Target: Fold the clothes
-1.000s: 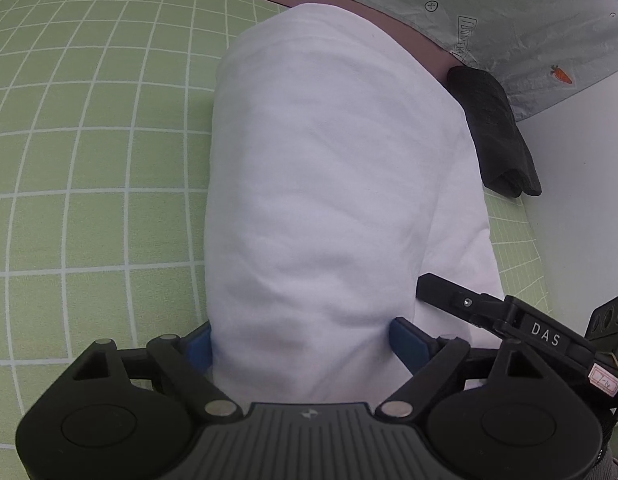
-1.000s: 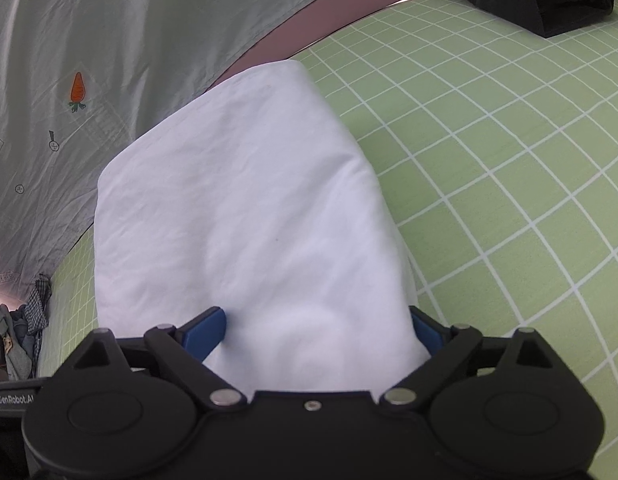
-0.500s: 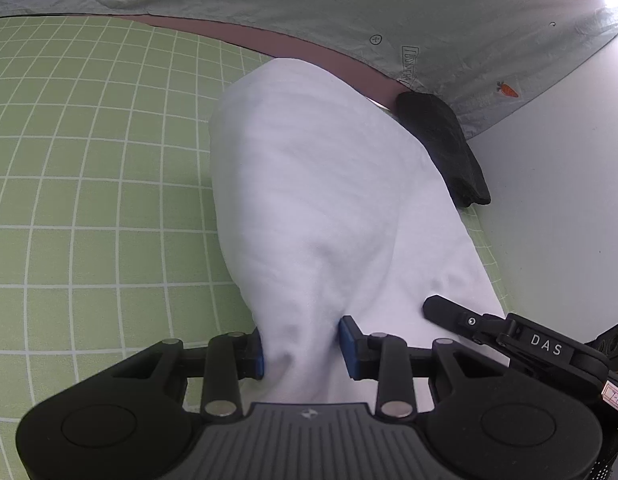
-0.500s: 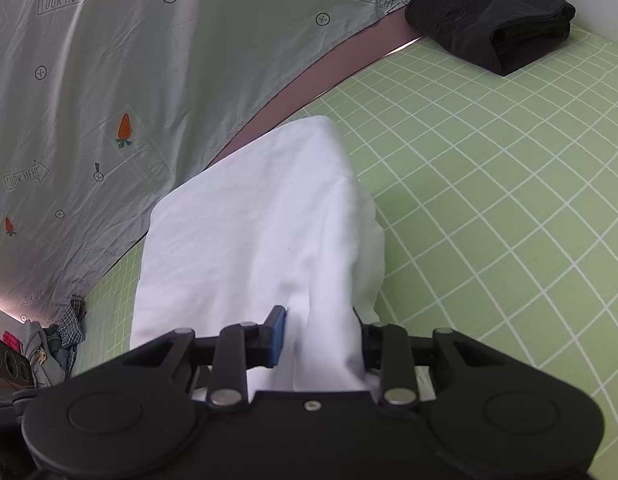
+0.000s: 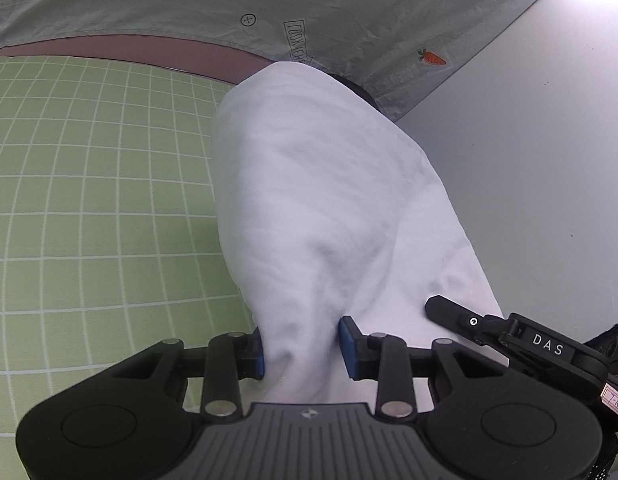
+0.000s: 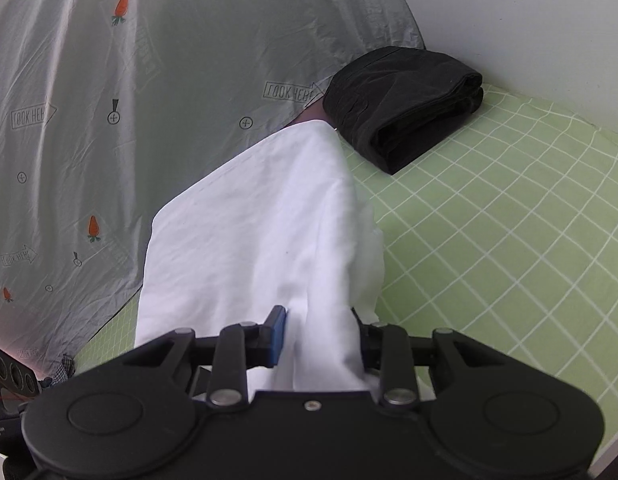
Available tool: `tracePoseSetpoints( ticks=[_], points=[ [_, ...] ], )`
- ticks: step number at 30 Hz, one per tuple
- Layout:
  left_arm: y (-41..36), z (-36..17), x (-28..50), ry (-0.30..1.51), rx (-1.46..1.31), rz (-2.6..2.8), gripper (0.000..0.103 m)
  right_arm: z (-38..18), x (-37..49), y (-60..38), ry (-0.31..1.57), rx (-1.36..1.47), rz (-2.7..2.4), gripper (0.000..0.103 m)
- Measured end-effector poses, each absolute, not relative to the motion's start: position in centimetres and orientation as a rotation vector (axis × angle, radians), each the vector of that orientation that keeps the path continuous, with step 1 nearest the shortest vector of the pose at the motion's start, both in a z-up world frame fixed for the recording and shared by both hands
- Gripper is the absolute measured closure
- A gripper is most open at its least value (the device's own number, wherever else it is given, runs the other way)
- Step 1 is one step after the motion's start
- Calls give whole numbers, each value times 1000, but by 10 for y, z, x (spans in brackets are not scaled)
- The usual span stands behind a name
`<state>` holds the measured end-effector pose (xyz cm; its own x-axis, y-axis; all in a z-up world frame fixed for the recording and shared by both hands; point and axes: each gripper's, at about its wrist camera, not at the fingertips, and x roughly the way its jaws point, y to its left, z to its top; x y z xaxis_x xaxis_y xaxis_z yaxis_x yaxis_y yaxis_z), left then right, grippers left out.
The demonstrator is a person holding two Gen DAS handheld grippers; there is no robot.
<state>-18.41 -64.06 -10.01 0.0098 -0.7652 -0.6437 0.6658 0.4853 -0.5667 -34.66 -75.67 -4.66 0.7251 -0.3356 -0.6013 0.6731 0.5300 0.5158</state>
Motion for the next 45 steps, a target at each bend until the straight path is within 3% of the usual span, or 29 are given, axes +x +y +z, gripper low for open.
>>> tracePoseSetpoints(
  ticks=[6, 14, 16, 17, 18, 20, 21, 24, 26, 30, 34, 37, 45],
  points=[
    [-748, -86, -203, 1046, -186, -1124, 68, -25, -379, -878, 436, 728, -606, 73],
    [-904, -63, -142, 893, -177, -1136, 68, 2, -353, -1033, 304, 625, -594, 74],
    [-940, -70, -114, 877, -178, -1109, 64, -2, -331, -1070, 293, 607, -596, 74],
    [-957, -79, -99, 874, -169, -1080, 56, -9, -318, -1092, 292, 598, -601, 73],
    [-968, -89, -91, 865, -116, -1034, 47, -21, -303, -1111, 303, 577, -627, 70],
    [-987, -109, -77, 844, 20, -919, 46, -44, -270, -1143, 336, 524, -701, 54],
    [-995, -118, -71, 832, 75, -862, 44, -55, -254, -1152, 380, 469, -747, 53],
    [-994, -137, -59, 814, 56, -861, 26, -77, -223, -1151, 485, 256, -866, 54],
    [-989, -143, -60, 801, 50, -854, 21, -82, -224, -1134, 457, 185, -877, 53],
    [-990, -154, -49, 852, 4, -816, 9, -103, -231, -1107, 459, 187, -831, 39],
    [-981, -145, -60, 797, 85, -815, 9, -107, -234, -1091, 521, 178, -811, 35],
    [-960, -131, -80, 743, 138, -819, 9, -97, -250, -1079, 530, 273, -819, 16],
    [-854, -80, -167, 661, 141, -853, 3, -58, -320, -1009, 485, 332, -851, 7]
  ],
)
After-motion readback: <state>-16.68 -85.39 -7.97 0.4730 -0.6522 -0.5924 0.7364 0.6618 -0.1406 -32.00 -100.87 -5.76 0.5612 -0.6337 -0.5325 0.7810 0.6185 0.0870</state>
